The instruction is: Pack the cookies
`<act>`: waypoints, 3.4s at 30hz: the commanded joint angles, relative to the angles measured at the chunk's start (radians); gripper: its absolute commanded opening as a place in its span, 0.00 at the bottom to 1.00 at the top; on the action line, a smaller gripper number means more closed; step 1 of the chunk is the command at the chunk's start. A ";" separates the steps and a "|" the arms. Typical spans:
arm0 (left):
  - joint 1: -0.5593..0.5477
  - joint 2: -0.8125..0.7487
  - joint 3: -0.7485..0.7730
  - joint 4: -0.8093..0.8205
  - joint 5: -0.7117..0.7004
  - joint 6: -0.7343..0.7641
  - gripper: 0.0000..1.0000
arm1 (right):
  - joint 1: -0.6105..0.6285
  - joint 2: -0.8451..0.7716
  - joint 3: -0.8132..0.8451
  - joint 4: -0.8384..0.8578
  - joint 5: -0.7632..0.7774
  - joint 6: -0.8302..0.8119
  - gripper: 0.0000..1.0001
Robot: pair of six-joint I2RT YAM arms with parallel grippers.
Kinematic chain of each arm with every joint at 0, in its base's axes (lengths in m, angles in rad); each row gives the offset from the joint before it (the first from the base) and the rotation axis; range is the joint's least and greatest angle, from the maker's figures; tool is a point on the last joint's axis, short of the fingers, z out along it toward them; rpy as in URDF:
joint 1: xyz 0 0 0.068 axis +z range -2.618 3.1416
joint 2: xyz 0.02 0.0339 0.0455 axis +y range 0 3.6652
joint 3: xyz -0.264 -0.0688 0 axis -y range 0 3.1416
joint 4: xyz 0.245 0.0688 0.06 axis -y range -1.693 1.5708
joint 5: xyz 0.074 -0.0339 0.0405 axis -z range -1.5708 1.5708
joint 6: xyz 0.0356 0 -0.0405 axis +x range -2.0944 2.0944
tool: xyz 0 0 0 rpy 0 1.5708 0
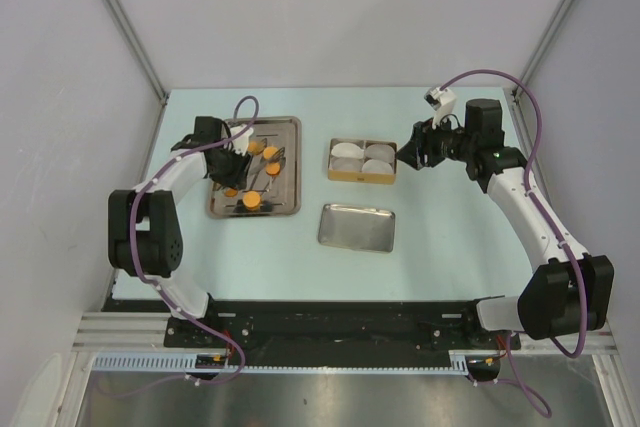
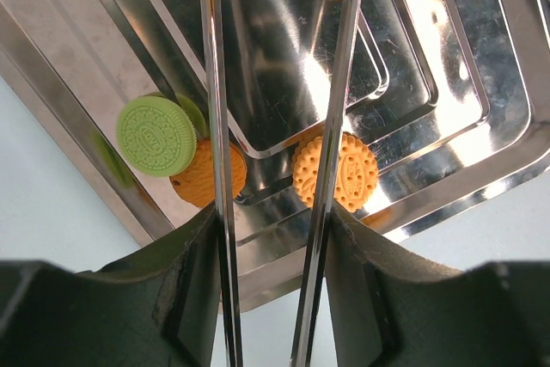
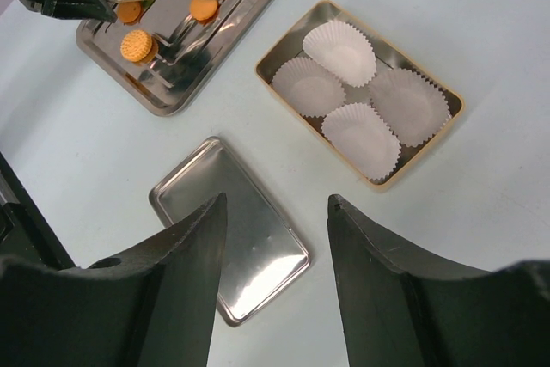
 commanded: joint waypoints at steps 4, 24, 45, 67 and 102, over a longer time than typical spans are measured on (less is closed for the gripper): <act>0.001 0.000 0.043 0.000 0.028 -0.005 0.51 | -0.005 0.001 0.001 0.002 -0.013 -0.014 0.54; 0.030 -0.010 0.037 -0.017 0.045 0.011 0.39 | -0.005 0.008 0.001 0.005 -0.013 -0.014 0.54; -0.008 -0.133 0.054 -0.017 0.251 0.009 0.27 | -0.005 0.018 0.001 0.005 -0.004 -0.018 0.54; -0.342 -0.029 0.241 -0.033 0.180 -0.005 0.27 | -0.023 0.024 0.001 0.002 0.005 -0.023 0.54; -0.379 0.039 0.163 0.020 0.103 0.015 0.29 | -0.034 0.022 0.001 -0.006 -0.010 -0.025 0.54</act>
